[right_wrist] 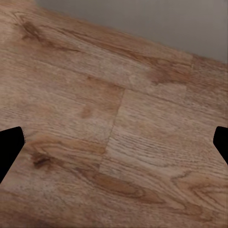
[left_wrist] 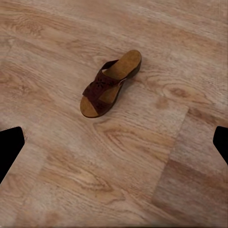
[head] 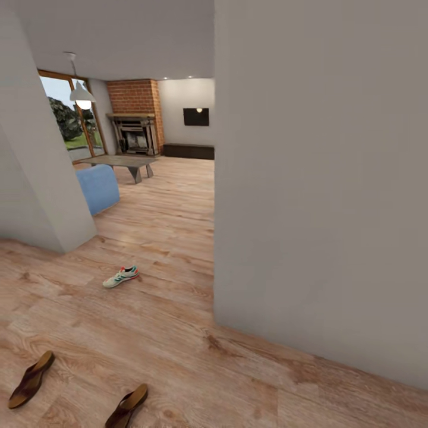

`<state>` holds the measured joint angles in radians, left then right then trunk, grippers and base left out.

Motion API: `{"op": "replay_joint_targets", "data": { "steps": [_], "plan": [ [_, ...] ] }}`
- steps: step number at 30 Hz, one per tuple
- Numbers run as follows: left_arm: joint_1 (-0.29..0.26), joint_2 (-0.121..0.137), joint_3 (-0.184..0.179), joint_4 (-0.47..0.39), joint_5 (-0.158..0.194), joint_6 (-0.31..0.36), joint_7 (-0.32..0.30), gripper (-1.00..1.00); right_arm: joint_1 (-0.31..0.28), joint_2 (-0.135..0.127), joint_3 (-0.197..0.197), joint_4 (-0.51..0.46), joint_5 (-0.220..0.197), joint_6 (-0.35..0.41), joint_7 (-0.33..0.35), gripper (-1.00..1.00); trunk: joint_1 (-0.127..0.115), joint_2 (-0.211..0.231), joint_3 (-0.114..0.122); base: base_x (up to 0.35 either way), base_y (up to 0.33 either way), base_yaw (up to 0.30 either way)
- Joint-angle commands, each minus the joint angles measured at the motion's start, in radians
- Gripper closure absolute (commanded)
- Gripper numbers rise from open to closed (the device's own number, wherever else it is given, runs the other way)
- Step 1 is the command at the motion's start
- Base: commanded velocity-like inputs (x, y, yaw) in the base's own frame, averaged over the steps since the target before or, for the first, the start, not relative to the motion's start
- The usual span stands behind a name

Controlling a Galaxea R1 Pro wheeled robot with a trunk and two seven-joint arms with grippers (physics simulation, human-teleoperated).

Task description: Pick up the two gym shoes and the two sandals from the corridor floor and place them onto the hallstand (shoe rack) in the corridor, making sure they are on the rack and not on the floor. Arrange them so the two gym shoes are next to each other and the two sandals are next to each other.

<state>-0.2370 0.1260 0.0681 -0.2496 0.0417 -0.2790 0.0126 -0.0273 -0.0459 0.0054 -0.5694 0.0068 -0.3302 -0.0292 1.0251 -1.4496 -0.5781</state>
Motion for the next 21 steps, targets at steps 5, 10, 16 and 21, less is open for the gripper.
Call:
{"op": "replay_joint_targets", "data": {
  "steps": [5, 10, 16, 21],
  "plan": [
    [-0.001, 0.0, 0.001, 0.001, 0.004, -0.003, 0.0, -1.0, 0.0, 0.0, 0.001, 0.0, 0.001, -0.003, -0.003, -1.0, 0.0, 0.0, -0.006, 0.0, 0.0, 0.194],
    [-0.001, 0.0, 0.001, 0.001, 0.004, -0.003, 0.0, -1.0, 0.0, 0.0, 0.001, 0.0, 0.001, -0.003, -0.003, -1.0, 0.0, 0.0, -0.012, 0.0, 0.0, 0.194],
    [-0.001, 0.0, 0.002, 0.001, 0.004, -0.003, 0.001, -1.0, 0.0, 0.0, 0.001, 0.0, 0.001, -0.003, -0.003, -1.0, 0.0, 0.0, -0.019, 0.0, 0.0, 0.194],
    [-0.001, 0.0, 0.002, 0.001, 0.004, -0.003, 0.001, -1.0, 0.0, 0.0, 0.002, 0.0, 0.001, -0.003, -0.003, -1.0, 0.0, 0.0, -0.024, 0.0, 0.0, 0.194]
  ]
}}
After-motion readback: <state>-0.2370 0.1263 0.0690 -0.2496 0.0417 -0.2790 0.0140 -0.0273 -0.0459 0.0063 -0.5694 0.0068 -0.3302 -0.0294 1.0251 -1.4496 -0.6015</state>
